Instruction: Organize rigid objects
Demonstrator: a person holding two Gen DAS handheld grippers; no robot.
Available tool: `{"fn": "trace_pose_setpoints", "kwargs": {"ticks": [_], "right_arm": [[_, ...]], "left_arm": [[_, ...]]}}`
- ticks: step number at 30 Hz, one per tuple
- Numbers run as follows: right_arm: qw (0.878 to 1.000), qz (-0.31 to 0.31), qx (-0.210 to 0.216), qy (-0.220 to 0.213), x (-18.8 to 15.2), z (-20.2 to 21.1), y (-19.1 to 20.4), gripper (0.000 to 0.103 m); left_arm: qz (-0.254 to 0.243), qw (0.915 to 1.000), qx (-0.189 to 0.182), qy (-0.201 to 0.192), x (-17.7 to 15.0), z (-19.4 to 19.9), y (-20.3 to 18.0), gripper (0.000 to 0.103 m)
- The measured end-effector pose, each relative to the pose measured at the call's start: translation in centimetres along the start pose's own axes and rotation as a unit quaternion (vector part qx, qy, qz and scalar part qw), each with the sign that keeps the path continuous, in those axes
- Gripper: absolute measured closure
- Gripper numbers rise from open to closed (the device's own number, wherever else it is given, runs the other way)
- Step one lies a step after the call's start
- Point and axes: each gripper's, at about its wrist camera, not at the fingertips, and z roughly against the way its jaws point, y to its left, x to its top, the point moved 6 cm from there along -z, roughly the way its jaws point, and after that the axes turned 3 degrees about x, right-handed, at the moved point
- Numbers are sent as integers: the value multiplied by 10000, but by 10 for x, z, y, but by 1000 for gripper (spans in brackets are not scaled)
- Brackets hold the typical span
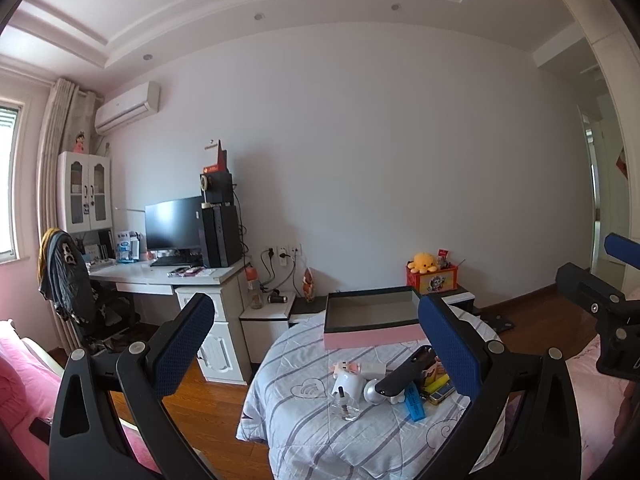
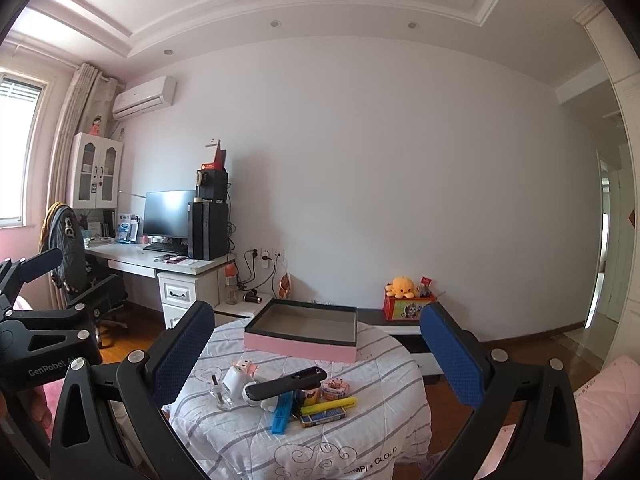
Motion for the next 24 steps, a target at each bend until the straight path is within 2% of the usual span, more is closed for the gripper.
{"fn": "trace_pose_setpoints", "kwargs": {"ticks": [5, 12, 19, 24], "right_arm": [[9998, -76, -55, 182, -13, -17, -12, 0], [9976, -218, 65, 660, -44, -58, -31, 0], [9905, -350, 96, 1329, -92, -106, -52, 0], [9828, -551, 71, 1760, -121, -139, -66, 0]], "left_arm": [[-10, 9998, -180, 95, -9, -22, -9, 0], [-335, 9948, -847, 456, -44, -66, -43, 0], [-759, 9799, -1287, 1326, -102, -133, -83, 0], [-986, 9667, -1521, 1810, -130, -175, -108, 0]]}}
